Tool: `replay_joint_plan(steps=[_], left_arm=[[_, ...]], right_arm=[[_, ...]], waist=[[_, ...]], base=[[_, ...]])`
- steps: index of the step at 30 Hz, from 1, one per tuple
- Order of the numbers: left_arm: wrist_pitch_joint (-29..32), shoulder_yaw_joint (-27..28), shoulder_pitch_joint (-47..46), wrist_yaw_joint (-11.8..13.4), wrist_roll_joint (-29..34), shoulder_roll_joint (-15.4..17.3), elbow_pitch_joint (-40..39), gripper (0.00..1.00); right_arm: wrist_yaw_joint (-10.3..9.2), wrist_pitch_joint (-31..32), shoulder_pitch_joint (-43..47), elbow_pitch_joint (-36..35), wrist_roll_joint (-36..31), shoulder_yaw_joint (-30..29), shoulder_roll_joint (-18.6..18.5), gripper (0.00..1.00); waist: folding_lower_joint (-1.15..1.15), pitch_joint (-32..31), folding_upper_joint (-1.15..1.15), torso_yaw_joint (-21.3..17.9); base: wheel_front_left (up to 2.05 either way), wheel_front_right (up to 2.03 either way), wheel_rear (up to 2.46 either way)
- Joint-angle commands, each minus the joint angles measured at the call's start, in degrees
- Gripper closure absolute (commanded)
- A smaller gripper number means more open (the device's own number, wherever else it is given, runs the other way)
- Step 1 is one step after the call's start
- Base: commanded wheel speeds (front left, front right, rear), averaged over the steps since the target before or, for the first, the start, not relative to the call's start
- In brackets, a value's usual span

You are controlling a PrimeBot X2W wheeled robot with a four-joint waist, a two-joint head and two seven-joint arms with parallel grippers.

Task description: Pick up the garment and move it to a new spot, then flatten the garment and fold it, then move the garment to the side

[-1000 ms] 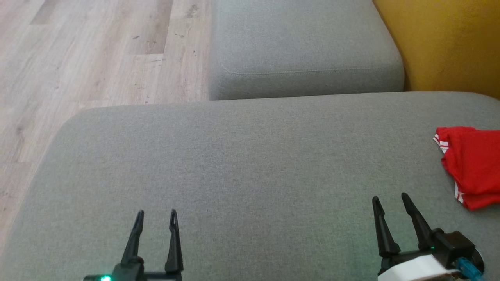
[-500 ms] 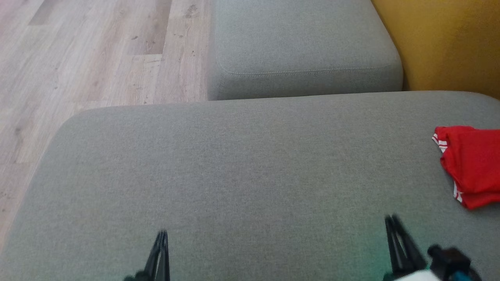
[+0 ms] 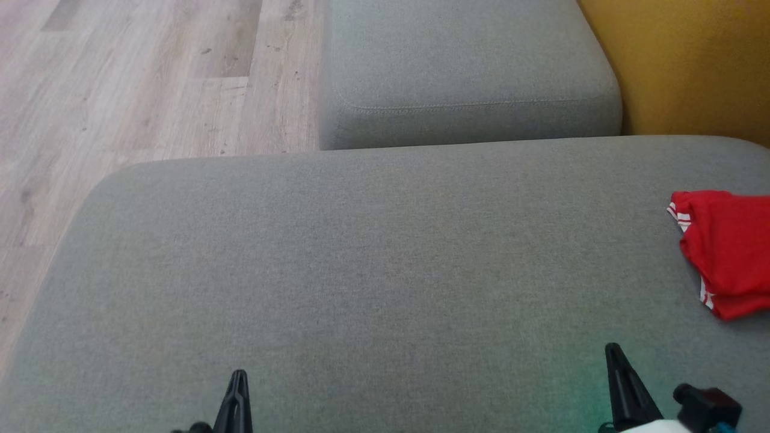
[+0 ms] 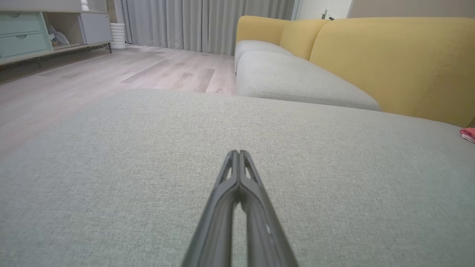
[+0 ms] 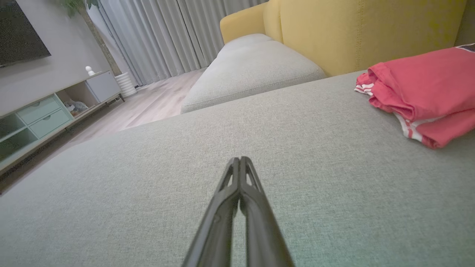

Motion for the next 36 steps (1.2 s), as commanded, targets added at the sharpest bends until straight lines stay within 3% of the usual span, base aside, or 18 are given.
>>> replay_joint_plan(steps=[1,36], left_arm=[[0.22,1.17,-2.83,-0.40,-1.45,0.21,-1.63,1.00],[5.27,5.59,-7.25,-4.11,-25.86,0.80,-1.44,1.00]], right_arm=[[0.05,0.15,-2.65,-1.96,1.49,-0.49,-0.04,1.00],[0.17,5.63,-7.09,-2.33,24.50,-3.00,0.00,1.00]], waist=[[0.00,0.05,0.00,-0.01],[0.00,2.05,0.00,-0.40]], base=[[0.00,0.00,0.00],[0.00,0.00,0.00]])
